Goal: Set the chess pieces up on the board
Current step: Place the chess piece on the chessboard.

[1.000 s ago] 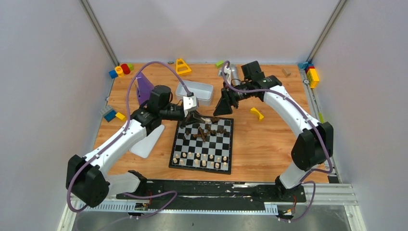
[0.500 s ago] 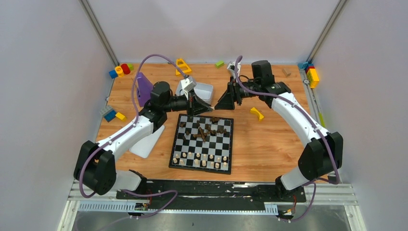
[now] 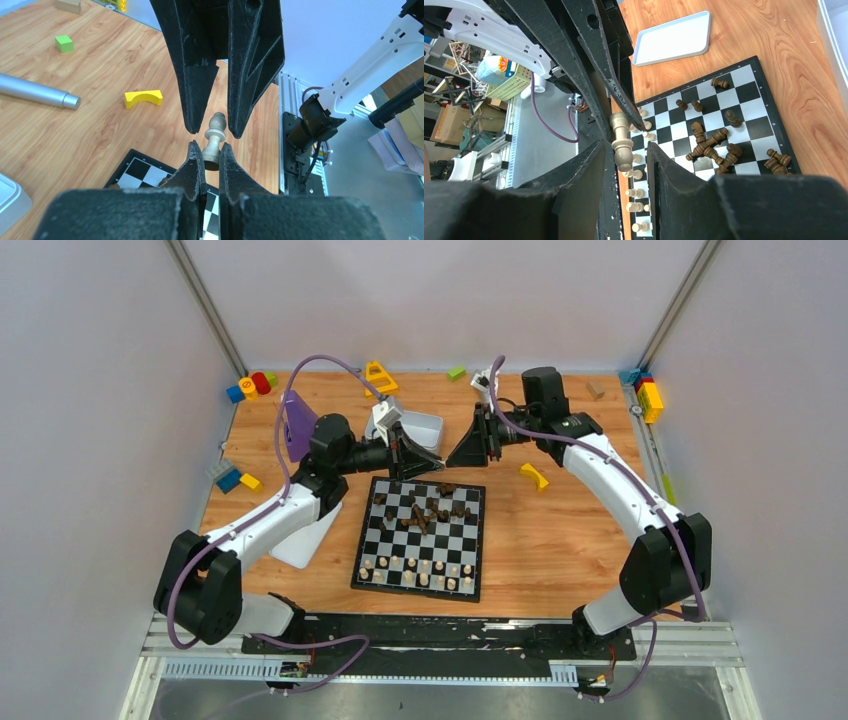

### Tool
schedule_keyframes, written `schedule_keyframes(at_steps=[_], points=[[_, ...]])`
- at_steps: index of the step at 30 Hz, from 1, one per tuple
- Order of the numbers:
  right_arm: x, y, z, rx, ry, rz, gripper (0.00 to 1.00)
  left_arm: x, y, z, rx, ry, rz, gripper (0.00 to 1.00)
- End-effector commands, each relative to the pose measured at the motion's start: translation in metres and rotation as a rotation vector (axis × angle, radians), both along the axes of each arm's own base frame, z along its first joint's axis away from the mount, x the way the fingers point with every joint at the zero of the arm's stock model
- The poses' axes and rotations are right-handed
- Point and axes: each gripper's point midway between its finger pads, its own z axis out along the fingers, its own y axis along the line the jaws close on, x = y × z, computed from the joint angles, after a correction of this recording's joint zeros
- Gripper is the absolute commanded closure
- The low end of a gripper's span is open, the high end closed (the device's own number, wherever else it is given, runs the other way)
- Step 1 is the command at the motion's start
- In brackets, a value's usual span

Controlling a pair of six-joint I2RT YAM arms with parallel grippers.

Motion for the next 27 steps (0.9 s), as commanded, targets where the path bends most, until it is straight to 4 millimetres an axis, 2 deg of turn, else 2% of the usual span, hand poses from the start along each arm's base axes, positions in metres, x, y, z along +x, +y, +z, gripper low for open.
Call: schedule_keyframes(at_steps=[1,5,12,14,15,16,17,18,19,20,21,23,27], points=[[-0.007,0.001,0.012,0.048,-0.041,0.047,0.62,0.003,0.000,0.009,-0.033,-0.034,0.012,1.00],[-0.010,0.000,0.011,0.051,-0.043,0.057,0.68,0.005,0.002,0.009,-0.034,-0.038,0.027,1.00],[-0.012,0.000,0.015,0.057,-0.055,0.064,0.90,0.004,0.003,0.003,-0.022,-0.038,0.026,1.00],[-0.012,0.000,0.018,0.059,-0.071,0.063,0.97,0.004,0.004,-0.001,-0.003,-0.053,0.027,0.87],[-0.012,-0.001,0.019,0.058,-0.081,0.059,1.00,0.004,0.005,-0.007,0.023,-0.066,0.028,0.71],[-0.012,-0.001,0.020,0.055,-0.094,0.055,1.00,0.003,0.007,-0.011,0.047,-0.058,0.035,0.62],[-0.012,-0.002,0.019,0.050,-0.105,0.048,1.00,0.005,0.010,-0.014,0.068,-0.095,0.044,0.47],[-0.012,-0.003,0.019,0.045,-0.124,0.045,1.00,0.005,0.013,-0.016,0.093,-0.090,0.061,0.40],[-0.012,-0.004,0.017,0.038,-0.143,0.039,1.00,0.008,0.017,-0.017,0.113,-0.125,0.072,0.28],[-0.012,-0.006,0.016,0.029,-0.156,0.031,1.00,0.009,0.021,-0.018,0.137,-0.117,0.084,0.21],[-0.013,-0.007,0.015,0.018,-0.168,0.024,1.00,0.013,0.027,-0.018,0.157,-0.151,0.097,0.08],[-0.014,-0.009,0.012,-0.010,-0.193,0.017,1.00,0.019,0.039,-0.022,0.225,-0.189,0.128,0.01],[-0.023,-0.006,0.002,-0.108,-0.256,0.029,1.00,0.035,0.078,-0.031,0.357,-0.213,0.255,0.00]])
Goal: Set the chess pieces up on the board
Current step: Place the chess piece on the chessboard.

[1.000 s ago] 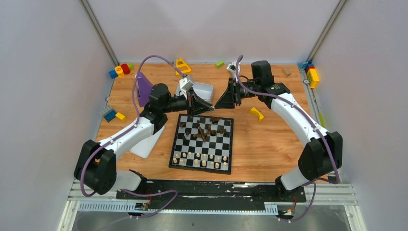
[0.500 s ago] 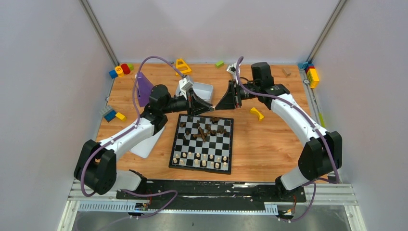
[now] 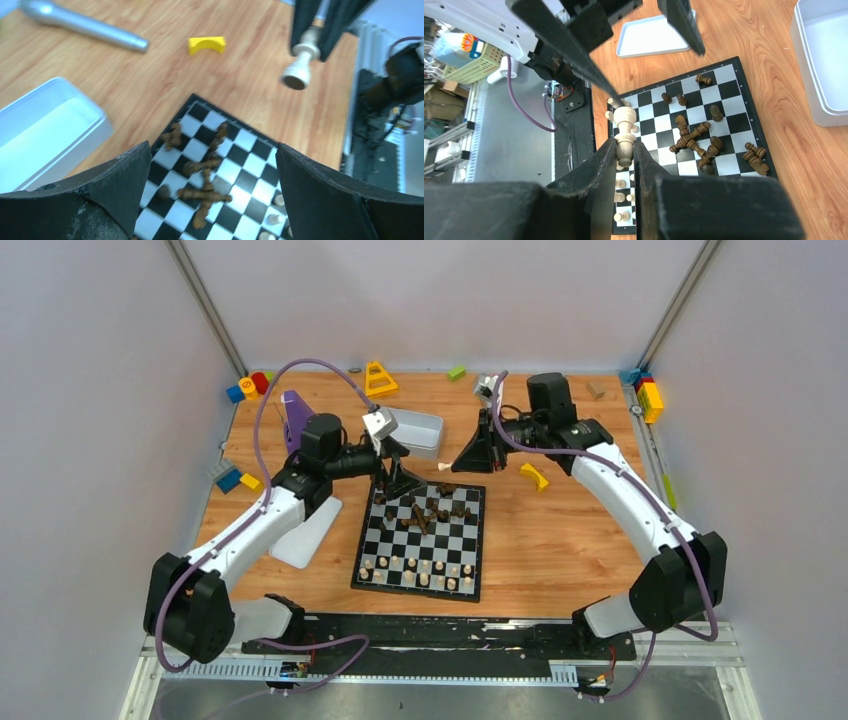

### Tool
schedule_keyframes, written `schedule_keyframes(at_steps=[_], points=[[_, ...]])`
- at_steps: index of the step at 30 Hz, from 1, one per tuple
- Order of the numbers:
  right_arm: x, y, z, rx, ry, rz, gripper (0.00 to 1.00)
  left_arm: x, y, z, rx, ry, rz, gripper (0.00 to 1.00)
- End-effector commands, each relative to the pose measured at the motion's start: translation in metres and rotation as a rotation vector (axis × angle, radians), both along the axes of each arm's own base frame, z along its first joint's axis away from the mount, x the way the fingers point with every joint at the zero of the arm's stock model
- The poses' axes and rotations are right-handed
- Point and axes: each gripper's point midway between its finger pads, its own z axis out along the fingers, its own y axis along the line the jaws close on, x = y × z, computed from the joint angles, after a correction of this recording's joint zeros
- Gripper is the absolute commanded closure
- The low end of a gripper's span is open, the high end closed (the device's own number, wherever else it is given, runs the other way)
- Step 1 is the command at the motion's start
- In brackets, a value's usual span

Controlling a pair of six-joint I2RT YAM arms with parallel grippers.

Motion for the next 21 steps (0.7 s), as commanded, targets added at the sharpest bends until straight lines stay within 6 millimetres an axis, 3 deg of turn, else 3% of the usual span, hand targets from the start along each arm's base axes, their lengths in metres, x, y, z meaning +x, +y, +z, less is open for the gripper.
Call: schedule_keyframes(at_steps=[1,7,11,21], points=[[-0.015,0.005,-0.005,-0.113,-0.141,0.030,1.00,0.021,0.054,0.011,0.145,-0.134,0.159,0.00],[-0.051,0.034,-0.050,-0.366,-0.260,0.139,1.00,0.042,0.135,0.020,0.266,-0.128,0.472,0.00],[-0.075,0.056,-0.077,-0.510,-0.331,0.252,1.00,0.044,0.183,0.022,0.386,-0.070,0.663,0.00],[-0.115,0.104,-0.121,-0.807,-0.399,0.513,0.99,0.041,0.251,0.028,0.420,0.096,0.899,0.00]])
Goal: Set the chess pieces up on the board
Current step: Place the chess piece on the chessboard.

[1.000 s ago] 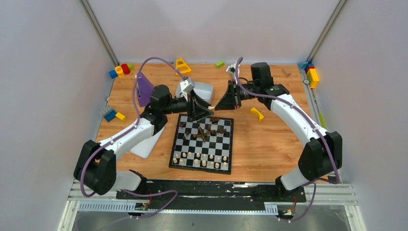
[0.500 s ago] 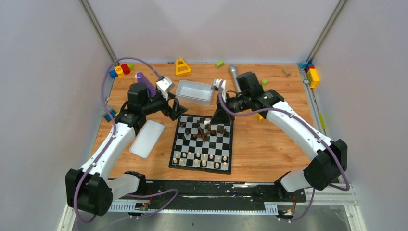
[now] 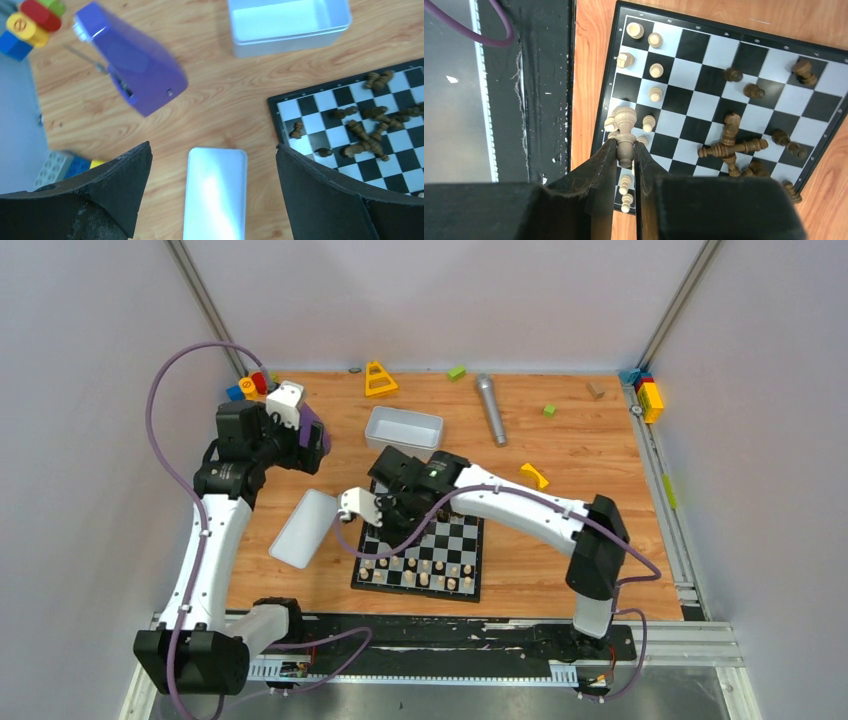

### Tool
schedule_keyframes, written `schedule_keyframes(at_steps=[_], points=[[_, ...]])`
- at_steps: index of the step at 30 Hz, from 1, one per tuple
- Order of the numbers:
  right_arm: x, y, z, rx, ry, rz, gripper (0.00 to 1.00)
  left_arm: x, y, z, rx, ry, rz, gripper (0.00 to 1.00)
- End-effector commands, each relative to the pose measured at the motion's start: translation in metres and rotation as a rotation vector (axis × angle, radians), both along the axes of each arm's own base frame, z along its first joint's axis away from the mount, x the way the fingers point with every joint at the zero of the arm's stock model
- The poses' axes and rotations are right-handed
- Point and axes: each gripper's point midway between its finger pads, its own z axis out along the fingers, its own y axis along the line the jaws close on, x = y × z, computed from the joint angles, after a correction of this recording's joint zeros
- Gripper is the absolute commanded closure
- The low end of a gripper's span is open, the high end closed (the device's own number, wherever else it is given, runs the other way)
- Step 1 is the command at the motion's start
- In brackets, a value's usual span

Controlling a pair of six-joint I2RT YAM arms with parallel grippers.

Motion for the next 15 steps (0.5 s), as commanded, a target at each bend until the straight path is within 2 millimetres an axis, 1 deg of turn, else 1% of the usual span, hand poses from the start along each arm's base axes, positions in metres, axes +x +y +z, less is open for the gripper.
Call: schedule_keyframes(at_steps=[1,2,5,9,15], points=[[-0.010,0.003,-0.009,-0.159,-0.082,0.096,0.99,-0.002,0.034,0.006,-0.008,0.042,0.135,0.00],[-0.012,0.004,-0.013,-0.186,-0.083,0.108,0.99,-0.001,0.041,0.007,-0.019,0.045,0.162,0.00],[-0.018,0.008,-0.027,-0.265,-0.091,0.144,0.99,-0.001,0.049,0.005,-0.052,0.055,0.183,0.00],[-0.022,0.008,-0.045,-0.342,-0.114,0.187,1.00,-0.002,0.049,0.002,-0.069,0.060,0.180,0.00],[-0.023,0.008,-0.062,-0.424,-0.147,0.213,1.00,-0.002,0.049,0.005,-0.074,0.044,0.181,0.00]])
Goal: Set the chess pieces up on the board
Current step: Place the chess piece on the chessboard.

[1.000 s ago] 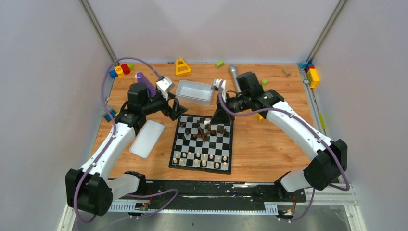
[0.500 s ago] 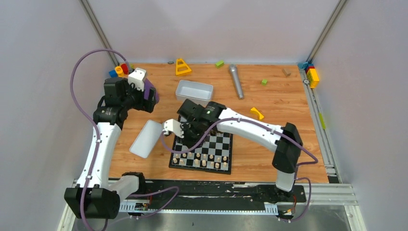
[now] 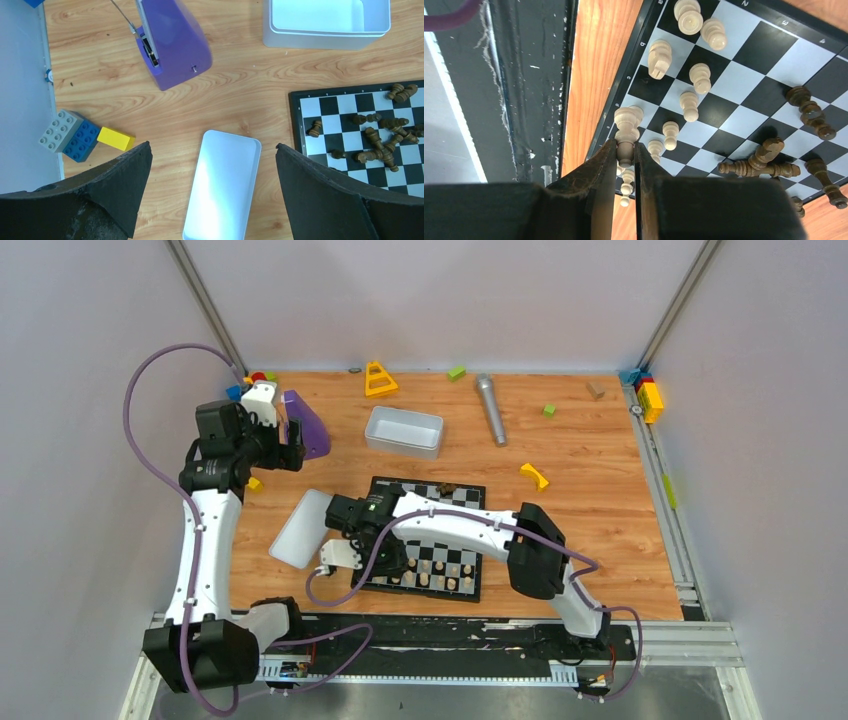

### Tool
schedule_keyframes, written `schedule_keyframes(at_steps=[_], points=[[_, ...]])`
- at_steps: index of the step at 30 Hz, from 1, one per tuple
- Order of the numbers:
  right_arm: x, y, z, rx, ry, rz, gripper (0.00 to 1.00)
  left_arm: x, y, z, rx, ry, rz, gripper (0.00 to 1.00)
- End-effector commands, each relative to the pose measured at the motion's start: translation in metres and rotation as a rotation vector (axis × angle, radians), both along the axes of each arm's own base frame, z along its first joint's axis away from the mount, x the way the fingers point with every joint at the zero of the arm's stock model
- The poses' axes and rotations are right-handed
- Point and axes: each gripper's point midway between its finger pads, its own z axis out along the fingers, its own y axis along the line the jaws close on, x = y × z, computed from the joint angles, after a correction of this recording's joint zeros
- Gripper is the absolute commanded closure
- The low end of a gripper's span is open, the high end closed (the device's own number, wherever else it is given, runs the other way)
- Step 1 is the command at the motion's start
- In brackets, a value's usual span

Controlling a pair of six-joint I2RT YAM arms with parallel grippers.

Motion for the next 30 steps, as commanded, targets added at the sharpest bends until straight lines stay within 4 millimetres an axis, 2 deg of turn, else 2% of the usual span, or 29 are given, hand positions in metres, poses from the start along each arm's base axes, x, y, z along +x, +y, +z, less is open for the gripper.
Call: schedule_keyframes(at_steps=[1,23,30], points=[[0.007,0.000,0.003,-0.040,-0.062,0.030,1.00,0.000,-0.003,0.015,-0.024,-0.045,-0.006,0.00],[0.009,0.012,-0.029,-0.092,-0.076,0.018,1.00,-0.003,-0.008,0.014,-0.032,-0.056,-0.035,0.00],[0.011,0.013,-0.032,-0.094,-0.088,0.015,1.00,-0.004,-0.009,0.016,-0.035,-0.060,-0.041,0.00]])
